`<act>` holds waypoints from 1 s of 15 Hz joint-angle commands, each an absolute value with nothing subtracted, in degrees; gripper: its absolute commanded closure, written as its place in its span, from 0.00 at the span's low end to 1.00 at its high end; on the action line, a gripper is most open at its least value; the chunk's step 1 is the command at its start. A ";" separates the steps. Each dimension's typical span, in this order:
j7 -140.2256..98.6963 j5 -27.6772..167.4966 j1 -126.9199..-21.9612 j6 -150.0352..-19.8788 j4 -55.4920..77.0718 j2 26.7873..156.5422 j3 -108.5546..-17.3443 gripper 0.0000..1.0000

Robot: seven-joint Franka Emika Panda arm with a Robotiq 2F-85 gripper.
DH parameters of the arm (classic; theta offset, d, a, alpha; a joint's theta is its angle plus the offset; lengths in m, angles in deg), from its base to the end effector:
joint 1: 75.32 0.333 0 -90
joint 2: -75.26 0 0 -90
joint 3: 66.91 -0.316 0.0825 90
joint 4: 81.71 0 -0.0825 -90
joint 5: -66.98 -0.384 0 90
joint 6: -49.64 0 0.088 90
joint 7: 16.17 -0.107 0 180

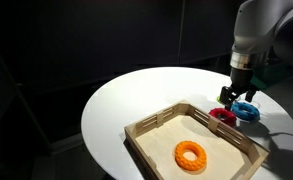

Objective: Pick up the red ring and put it in the wooden tray

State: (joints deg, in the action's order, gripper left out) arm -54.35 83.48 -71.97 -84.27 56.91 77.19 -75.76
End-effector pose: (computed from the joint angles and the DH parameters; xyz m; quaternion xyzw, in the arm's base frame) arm 0.4665 0.0964 0.2861 0.9867 -0.1194 -0.0110 0.1101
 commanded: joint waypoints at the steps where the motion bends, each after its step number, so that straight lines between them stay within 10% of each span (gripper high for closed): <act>1: -56.20 85.59 -70.11 -83.93 54.31 79.71 -74.35 0.00; 8: -57.04 87.52 -68.18 -83.65 53.04 82.50 -72.64 0.00; 15: -56.87 88.05 -67.27 -83.36 52.85 83.19 -71.46 0.22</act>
